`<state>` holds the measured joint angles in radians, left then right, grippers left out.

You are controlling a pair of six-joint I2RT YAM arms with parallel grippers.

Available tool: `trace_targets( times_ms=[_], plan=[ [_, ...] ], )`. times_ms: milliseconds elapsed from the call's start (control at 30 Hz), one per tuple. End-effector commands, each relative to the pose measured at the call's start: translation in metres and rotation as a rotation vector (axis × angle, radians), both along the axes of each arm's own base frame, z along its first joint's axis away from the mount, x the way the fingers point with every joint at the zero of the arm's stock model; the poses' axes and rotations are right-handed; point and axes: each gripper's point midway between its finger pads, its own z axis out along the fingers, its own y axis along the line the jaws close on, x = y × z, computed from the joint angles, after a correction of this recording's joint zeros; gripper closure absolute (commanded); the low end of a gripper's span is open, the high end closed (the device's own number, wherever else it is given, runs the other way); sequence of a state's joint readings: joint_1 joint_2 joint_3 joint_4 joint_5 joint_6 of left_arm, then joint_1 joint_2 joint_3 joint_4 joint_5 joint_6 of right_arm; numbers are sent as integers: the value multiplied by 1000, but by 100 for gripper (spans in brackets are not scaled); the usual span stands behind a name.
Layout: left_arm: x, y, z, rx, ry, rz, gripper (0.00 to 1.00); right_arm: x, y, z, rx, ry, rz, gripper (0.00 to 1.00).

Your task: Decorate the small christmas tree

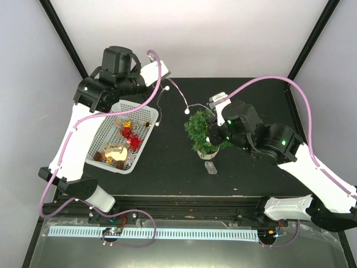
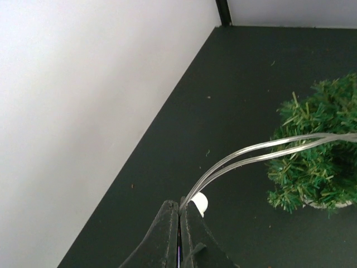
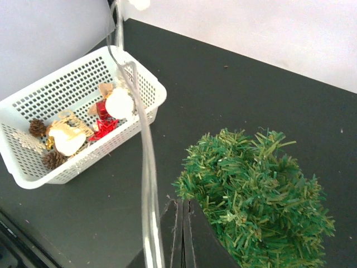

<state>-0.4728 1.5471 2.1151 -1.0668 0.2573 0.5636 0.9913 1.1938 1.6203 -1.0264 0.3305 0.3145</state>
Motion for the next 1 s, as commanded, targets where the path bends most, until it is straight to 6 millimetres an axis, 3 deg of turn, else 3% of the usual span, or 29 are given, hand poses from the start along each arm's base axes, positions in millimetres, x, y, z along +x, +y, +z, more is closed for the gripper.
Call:
trace_targets(
  times_ms=[0, 267, 633, 967],
  plan=[
    [18, 0, -4, 12, -32, 54, 99, 0, 7, 23, 71, -45, 33, 99],
    [36, -13, -5, -11, -25, 46, 98, 5, -8, 19, -3, -54, -15, 99],
    [23, -37, -3, -25, -15, -60, 98, 21, -47, 20, 8, -59, -163, 99],
    [22, -44, -3, -32, -9, -73, 98, 32, -55, 25, 20, -77, -202, 99]
  ],
)
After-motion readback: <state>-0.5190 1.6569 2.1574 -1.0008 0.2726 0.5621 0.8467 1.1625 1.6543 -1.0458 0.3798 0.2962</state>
